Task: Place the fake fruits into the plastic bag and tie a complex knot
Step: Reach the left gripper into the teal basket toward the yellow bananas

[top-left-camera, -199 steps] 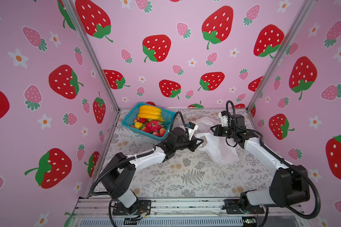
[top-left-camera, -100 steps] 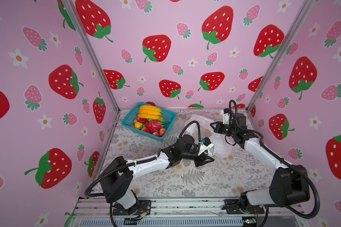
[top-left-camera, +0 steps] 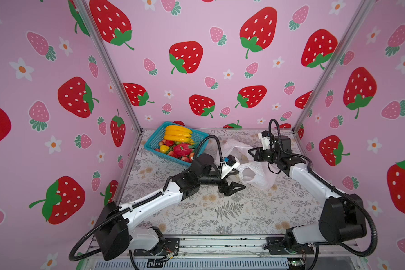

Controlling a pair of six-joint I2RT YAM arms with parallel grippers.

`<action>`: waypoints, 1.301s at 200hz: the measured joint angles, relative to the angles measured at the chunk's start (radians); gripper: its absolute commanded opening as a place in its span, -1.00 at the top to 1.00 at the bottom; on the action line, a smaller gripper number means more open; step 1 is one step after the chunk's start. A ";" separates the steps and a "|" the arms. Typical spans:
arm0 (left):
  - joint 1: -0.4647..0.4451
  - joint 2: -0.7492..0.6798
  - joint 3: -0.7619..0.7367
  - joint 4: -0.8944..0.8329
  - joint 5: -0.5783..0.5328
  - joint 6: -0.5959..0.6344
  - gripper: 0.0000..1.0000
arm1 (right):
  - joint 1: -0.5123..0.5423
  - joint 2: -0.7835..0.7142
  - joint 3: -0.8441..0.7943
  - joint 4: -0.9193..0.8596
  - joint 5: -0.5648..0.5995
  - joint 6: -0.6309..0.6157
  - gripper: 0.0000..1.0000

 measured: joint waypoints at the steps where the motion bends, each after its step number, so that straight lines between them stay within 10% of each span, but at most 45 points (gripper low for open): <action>1: 0.002 -0.003 0.000 0.000 -0.001 -0.002 -0.73 | 0.000 0.000 0.000 0.000 0.000 -0.001 1.00; 55: 0.238 -0.105 0.008 -0.065 -0.264 -0.189 -0.72 | -0.005 -0.002 -0.002 0.008 0.011 -0.023 1.00; 105: 0.564 0.082 0.181 -0.282 -0.509 -0.302 -0.73 | -0.005 -0.044 -0.053 0.045 0.026 -0.022 1.00; 260: 0.881 0.716 0.555 -0.250 -0.348 -0.526 -0.82 | -0.005 -0.040 -0.058 0.098 -0.005 -0.027 1.00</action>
